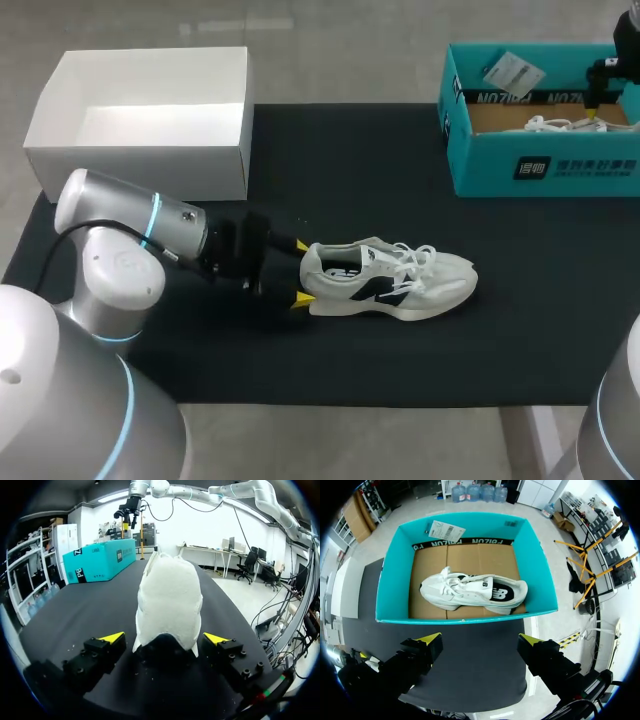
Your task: Take the shoe out of the shoebox, open the shoe tongue, remove and reinsert the insole, then place the shoe into the shoebox
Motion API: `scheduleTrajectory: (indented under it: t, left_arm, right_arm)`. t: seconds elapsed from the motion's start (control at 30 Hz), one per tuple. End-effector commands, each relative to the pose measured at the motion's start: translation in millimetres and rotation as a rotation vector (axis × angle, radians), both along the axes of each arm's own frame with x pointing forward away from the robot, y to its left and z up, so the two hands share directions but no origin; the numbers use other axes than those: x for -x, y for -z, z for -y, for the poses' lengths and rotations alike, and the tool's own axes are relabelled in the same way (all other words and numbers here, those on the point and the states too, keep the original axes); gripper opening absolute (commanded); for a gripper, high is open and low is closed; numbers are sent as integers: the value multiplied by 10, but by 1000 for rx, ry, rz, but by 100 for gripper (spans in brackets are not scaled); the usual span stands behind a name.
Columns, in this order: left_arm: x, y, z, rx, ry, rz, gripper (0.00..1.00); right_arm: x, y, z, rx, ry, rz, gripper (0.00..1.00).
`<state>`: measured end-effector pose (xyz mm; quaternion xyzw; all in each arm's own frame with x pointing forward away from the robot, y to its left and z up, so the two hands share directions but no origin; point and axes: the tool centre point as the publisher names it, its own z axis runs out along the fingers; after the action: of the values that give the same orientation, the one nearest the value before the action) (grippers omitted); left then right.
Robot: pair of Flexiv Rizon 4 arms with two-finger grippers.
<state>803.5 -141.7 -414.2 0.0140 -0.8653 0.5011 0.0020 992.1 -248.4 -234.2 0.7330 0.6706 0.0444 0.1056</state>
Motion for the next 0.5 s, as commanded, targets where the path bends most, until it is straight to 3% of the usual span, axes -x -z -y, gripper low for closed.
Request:
scheduleTrajectory:
  t: [0.03,0.5]
  left_arm:
    - [-50,85,91,2,24,-20,100]
    - [15,190,320,15,40,10,100]
  right_arm:
    - [9,2,-4,0,1,2,100]
    - [9,2,-4,0,1,2,100]
